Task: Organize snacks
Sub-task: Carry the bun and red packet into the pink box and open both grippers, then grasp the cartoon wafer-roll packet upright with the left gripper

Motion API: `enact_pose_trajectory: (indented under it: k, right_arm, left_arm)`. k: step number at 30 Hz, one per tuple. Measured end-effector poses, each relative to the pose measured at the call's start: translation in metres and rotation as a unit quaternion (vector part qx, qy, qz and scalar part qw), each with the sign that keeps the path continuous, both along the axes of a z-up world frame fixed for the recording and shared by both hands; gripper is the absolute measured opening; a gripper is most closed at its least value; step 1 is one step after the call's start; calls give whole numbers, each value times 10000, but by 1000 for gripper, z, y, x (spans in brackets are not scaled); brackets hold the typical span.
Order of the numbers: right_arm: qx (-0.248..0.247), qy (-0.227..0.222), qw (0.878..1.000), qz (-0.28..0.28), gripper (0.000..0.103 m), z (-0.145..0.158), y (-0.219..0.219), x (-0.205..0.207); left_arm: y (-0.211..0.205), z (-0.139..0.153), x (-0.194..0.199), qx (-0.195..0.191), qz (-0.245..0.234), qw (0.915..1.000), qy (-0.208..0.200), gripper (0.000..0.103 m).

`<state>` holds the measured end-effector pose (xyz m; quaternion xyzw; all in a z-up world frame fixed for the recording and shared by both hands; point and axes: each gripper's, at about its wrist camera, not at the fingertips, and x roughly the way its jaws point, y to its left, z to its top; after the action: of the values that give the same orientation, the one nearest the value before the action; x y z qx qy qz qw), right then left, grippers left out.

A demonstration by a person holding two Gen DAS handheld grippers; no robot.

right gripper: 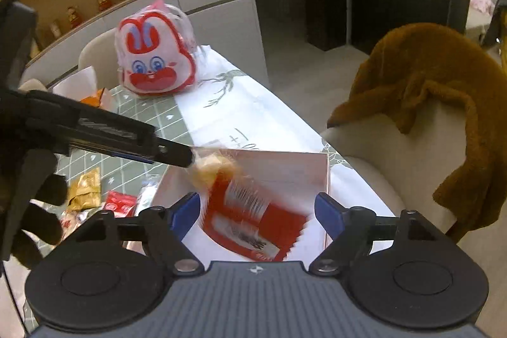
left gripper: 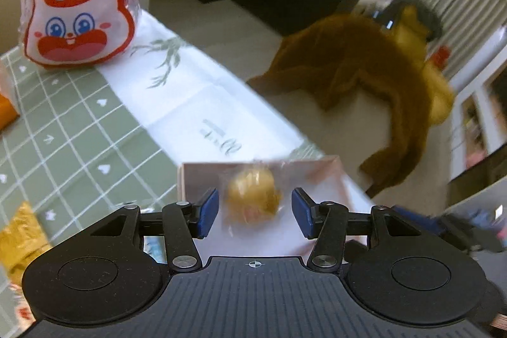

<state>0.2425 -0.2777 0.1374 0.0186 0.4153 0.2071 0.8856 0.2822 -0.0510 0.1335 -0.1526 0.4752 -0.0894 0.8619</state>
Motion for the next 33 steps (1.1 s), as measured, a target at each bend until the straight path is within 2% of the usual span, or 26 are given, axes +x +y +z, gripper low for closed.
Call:
enact_pose_trajectory:
  k: [2, 5, 7, 12, 20, 22, 23, 29, 33]
  right_arm:
    - [80, 13, 9999, -71, 80, -4, -10, 0]
    - [-43, 19, 9996, -263, 80, -12, -21, -4]
    - [-191, 61, 9990, -403, 80, -20, -28, -12]
    - [-363, 342, 9968, -625, 80, -40, -36, -41]
    - [-295, 818, 9930, -801, 80, -59, -34, -93]
    - [-422, 843, 9929, -723, 80, -63, -27, -104]
    - [-508, 846, 9928, -683, 80, -64, -23, -109]
    - [-889, 735, 9917, -570, 80, -77, -1, -140]
    - [-786, 936, 9912, -502, 80, -82, 8, -147]
  left_arm:
    - [9, -3, -7, -93, 61, 9999, -38, 56]
    - [28, -12, -17, 381, 255, 9989, -38, 56]
    - [40, -20, -26, 507, 367, 9980, -2, 56]
    - [70, -51, -41, 330, 626, 9973, 205, 56]
    - [66, -93, -53, 263, 580, 9972, 393, 55]
    - [61, -97, -60, 435, 483, 9973, 345, 41]
    - [60, -99, -65, 441, 442, 9975, 333, 40]
    - [63, -102, -116, 179, 417, 9987, 233, 35]
    - [58, -102, -160, 61, 403, 9989, 218, 35]
